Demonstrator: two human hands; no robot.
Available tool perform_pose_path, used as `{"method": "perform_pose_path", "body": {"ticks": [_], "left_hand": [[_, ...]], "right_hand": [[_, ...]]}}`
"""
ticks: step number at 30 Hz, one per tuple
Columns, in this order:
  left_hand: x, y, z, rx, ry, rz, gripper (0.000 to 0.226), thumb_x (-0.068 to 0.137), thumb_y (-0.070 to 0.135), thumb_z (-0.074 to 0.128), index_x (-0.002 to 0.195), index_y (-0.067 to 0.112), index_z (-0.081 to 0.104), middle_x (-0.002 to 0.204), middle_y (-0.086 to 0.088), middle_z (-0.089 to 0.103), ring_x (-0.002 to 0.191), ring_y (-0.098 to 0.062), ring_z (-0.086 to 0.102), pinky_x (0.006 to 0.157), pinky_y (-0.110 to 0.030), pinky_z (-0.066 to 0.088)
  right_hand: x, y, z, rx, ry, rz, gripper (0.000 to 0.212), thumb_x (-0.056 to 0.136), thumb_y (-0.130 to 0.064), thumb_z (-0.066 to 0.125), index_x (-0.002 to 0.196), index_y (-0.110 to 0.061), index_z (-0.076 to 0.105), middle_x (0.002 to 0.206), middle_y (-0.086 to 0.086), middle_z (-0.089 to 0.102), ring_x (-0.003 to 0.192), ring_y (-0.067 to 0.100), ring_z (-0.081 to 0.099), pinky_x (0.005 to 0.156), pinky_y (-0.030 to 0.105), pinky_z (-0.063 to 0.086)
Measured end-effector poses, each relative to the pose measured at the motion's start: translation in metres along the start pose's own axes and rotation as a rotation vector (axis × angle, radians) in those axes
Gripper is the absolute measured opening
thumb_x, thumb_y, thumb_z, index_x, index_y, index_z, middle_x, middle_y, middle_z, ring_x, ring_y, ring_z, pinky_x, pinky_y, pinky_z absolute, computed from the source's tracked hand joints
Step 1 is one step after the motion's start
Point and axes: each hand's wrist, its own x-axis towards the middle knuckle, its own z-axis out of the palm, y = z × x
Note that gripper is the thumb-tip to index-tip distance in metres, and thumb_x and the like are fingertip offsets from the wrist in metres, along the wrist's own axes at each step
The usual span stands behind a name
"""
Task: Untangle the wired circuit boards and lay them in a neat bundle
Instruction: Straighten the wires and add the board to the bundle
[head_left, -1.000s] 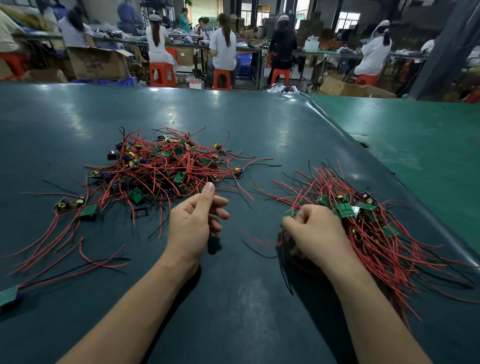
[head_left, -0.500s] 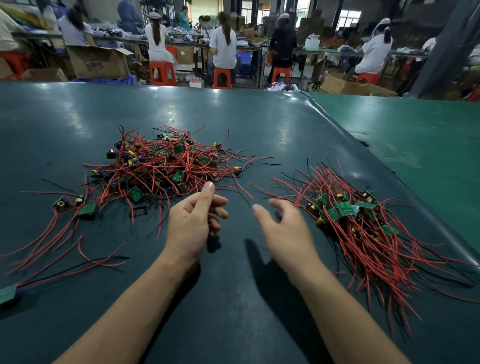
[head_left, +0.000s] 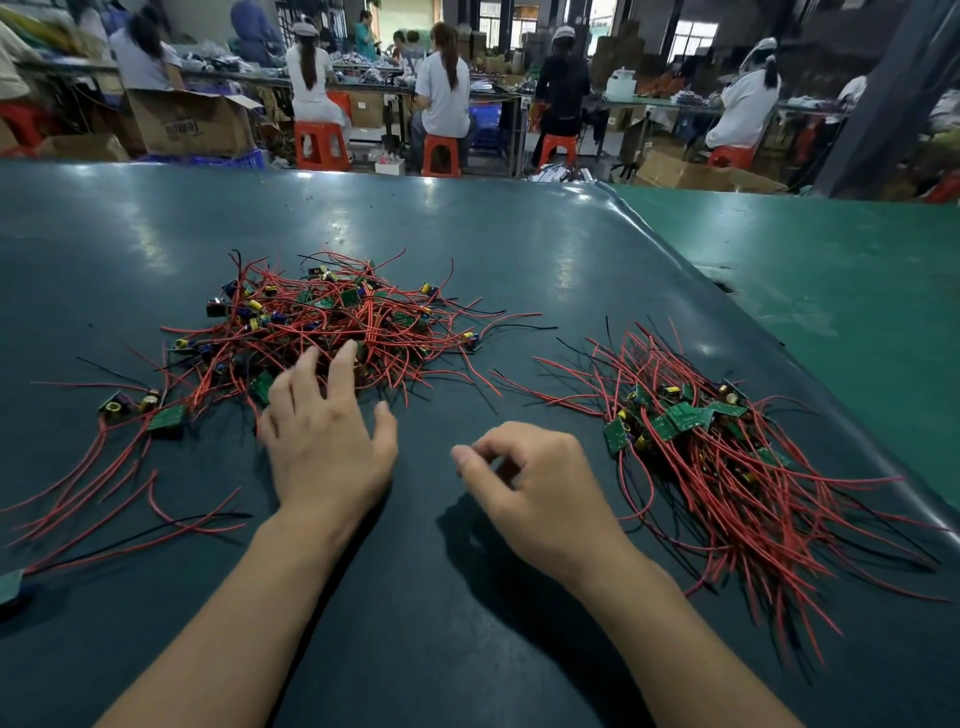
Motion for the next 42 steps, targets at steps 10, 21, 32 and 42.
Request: {"method": "perform_pose_path", "body": {"ticks": [10,21,32,42], "left_hand": [[0.006,-0.003,-0.002,-0.189,0.13,0.067,0.022,0.093,0.023,0.061,0.105,0.011,0.074,0.103,-0.01,0.073,0.096,-0.035,0.064,0.088,-0.046,0.049],[-0.01,0.013,-0.004,-0.381,0.268,0.322,0.051,0.094,0.033,0.058,0.051,0.007,0.066,0.048,-0.007,0.062,0.044,-0.026,0.06,0.046,-0.041,0.047],[-0.041,0.036,-0.015,-0.766,0.066,0.816,0.052,0.093,0.014,0.056,0.044,0.007,0.041,0.045,-0.003,0.038,0.041,-0.018,0.031,0.039,-0.029,0.029],[-0.046,0.039,-0.019,-0.881,0.013,0.801,0.043,0.09,0.027,0.06,0.052,0.012,0.048,0.052,0.008,0.041,0.044,-0.012,0.038,0.045,-0.023,0.032]], "right_hand": [[0.003,0.009,-0.001,0.0,0.011,0.06,0.03,0.092,-0.036,0.064,0.072,-0.015,0.068,0.071,-0.005,0.065,0.063,0.016,0.058,0.068,0.037,0.05],[0.007,0.017,-0.001,0.012,0.108,0.152,0.02,0.089,-0.037,0.066,0.079,-0.02,0.07,0.067,-0.012,0.064,0.055,0.008,0.054,0.065,0.03,0.047],[0.01,0.02,0.003,0.236,-0.083,0.087,0.055,0.078,-0.025,0.07,0.128,-0.039,0.052,0.099,-0.011,0.064,0.066,0.021,0.061,0.066,0.033,0.051],[0.014,0.006,0.005,0.784,0.115,0.191,0.017,0.089,-0.001,0.066,0.089,-0.015,0.075,0.086,0.009,0.076,0.078,0.021,0.069,0.073,0.035,0.058]]}}
